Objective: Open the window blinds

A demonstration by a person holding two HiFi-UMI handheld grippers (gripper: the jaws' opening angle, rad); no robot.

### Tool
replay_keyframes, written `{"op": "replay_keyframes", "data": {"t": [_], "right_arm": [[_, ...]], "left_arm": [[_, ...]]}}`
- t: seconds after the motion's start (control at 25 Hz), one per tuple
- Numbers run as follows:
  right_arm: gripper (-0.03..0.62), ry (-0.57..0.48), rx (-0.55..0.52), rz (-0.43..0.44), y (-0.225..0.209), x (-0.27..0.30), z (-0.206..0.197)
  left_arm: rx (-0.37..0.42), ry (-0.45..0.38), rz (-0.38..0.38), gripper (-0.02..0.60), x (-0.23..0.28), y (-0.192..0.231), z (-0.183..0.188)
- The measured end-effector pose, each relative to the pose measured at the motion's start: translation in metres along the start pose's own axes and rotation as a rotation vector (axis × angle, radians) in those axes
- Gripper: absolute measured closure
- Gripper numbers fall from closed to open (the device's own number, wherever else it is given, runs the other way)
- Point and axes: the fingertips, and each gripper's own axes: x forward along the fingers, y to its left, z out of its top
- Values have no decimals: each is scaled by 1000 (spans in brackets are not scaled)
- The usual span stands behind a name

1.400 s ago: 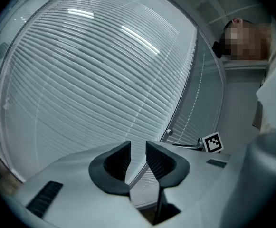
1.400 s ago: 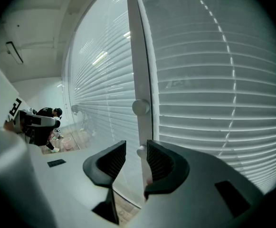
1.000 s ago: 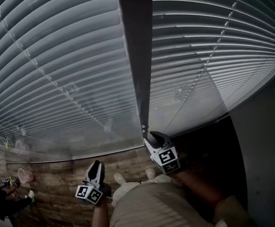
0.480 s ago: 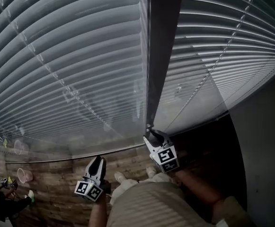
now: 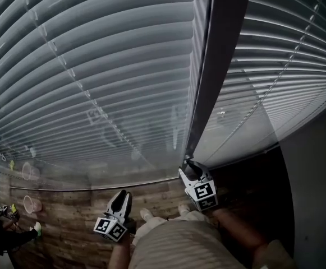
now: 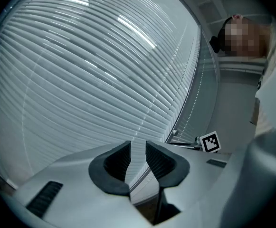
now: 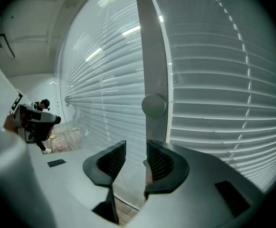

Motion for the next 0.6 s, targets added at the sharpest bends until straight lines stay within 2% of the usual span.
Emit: {"op": "replay_keyframes", "data": {"t": [0.28,0.6], "right_arm": [[451,28,9,11,1,0,-5],[451,10,7,10,2,2,-5]], "left_arm": [[2,-6,1,476,2,1,1],[-9,-7,11,476,-3,2,-6]]}}
